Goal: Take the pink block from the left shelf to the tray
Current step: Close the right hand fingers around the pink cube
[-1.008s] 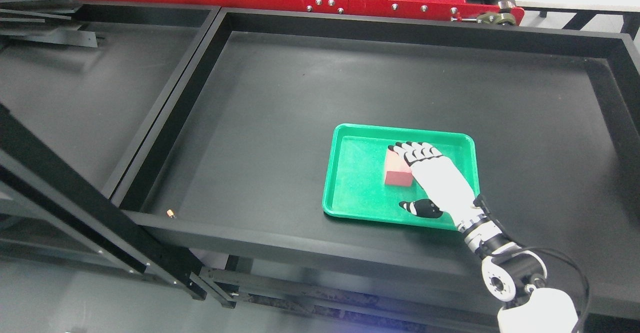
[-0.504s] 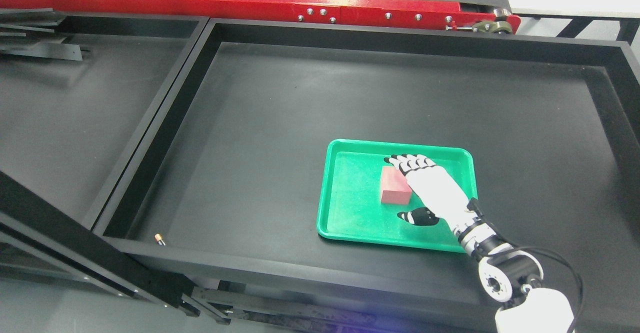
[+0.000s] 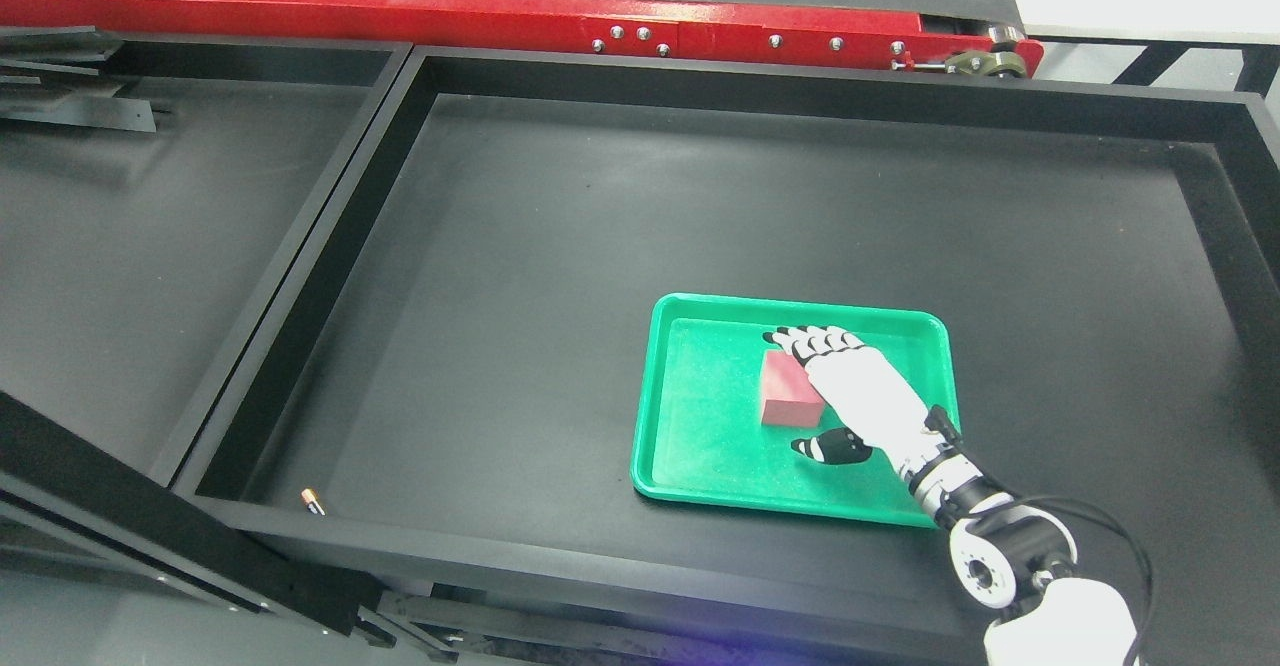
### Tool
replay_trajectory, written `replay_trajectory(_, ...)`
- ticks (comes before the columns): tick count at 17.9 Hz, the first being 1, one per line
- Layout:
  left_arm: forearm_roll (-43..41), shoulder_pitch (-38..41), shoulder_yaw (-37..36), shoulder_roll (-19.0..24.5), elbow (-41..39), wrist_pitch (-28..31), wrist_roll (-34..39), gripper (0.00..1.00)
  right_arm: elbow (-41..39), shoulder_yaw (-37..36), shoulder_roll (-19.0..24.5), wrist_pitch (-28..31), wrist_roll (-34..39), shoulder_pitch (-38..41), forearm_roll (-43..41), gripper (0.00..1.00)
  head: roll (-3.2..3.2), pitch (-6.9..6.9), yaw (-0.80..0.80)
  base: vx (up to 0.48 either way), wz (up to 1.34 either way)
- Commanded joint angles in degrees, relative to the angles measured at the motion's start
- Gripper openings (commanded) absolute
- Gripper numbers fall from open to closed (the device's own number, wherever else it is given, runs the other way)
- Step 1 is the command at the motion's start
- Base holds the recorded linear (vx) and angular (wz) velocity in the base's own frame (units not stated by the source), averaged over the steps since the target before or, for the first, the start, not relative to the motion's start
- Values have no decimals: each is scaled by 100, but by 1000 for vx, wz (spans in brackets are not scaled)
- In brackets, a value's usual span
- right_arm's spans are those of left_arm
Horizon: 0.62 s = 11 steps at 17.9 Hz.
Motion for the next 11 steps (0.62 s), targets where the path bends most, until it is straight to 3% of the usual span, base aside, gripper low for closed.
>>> replay_trajectory(1,0,-167,0,100,-100,-3,4,100,414,57,-100,29,6,-141,8,96,0,0,0,23,0)
replay_trajectory(11,0,-167,0,100,-100,-3,4,100,651,110,-100,29,-64,-510,-18,95,0,0,0,2,0)
